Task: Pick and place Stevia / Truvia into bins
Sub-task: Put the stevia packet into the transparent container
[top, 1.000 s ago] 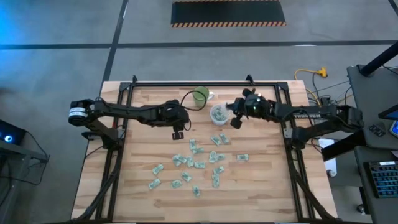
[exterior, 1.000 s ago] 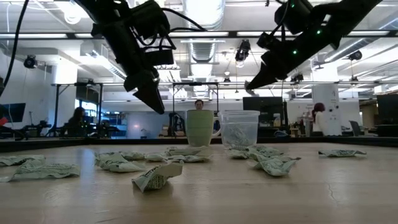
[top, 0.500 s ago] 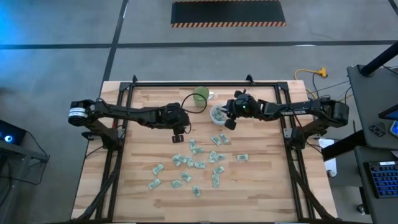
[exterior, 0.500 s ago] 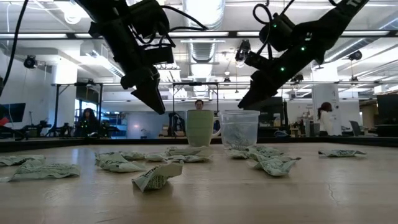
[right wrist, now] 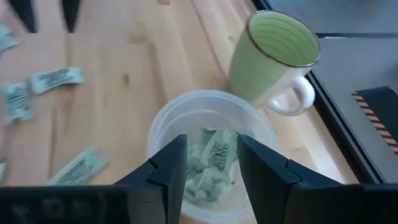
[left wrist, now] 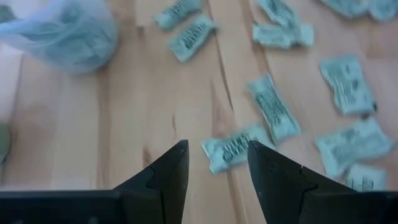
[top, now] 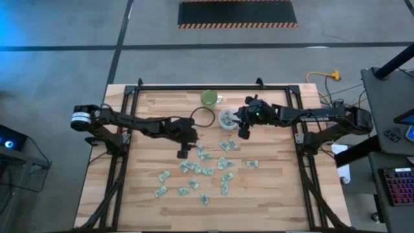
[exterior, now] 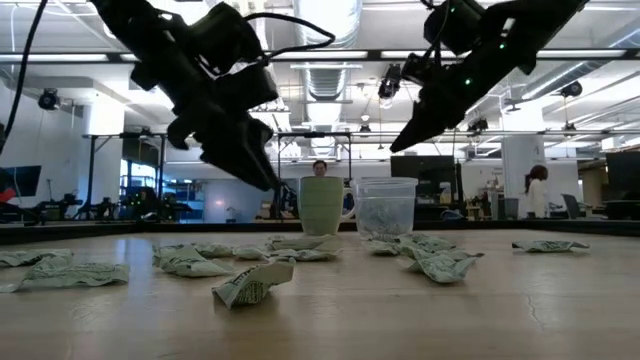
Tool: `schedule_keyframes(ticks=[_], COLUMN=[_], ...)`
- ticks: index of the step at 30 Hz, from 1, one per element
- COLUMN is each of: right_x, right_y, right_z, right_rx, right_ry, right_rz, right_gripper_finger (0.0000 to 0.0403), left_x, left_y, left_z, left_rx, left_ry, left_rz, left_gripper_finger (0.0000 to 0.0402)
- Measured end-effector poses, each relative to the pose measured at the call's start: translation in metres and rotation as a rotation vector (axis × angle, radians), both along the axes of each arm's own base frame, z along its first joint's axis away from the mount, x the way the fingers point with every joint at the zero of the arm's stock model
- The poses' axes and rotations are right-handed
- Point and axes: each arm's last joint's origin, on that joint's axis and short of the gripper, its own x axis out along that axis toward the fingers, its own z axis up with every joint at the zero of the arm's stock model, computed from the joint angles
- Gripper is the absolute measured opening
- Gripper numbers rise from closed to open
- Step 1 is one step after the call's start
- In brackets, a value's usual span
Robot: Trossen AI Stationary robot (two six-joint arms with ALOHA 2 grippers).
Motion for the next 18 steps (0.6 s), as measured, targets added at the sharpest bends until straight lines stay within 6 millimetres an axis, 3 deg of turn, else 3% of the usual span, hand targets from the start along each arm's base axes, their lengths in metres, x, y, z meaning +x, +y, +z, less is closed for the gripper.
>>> schedule_keyframes(ticks=[5, 12, 18], right_x=[-0.006, -0.011, -0.012], right_y=[0.012, 0.025, 0.028], right_z=[0.009, 0.017, 0.017], right_rx=[0.003, 0.001, 0.003], right_ry=[-0.005, -0.022, -0.012], right_rz=[0.037, 0.082, 0.092], right_gripper_finger=[0.0119, 0.0105, 0.0095], left_x=[0.006, 0.022, 0.028], left_y=[-0.005, -0.012, -0.011], left_z=[-0.005, -0.032, -0.038], left_rx=[0.032, 0.046, 0.045], left_ry=[-0.021, 0.048, 0.078], left_rz=[-0.051, -0.128, -0.123], left_gripper_finger=[0.0148, 0.0148, 0.0148])
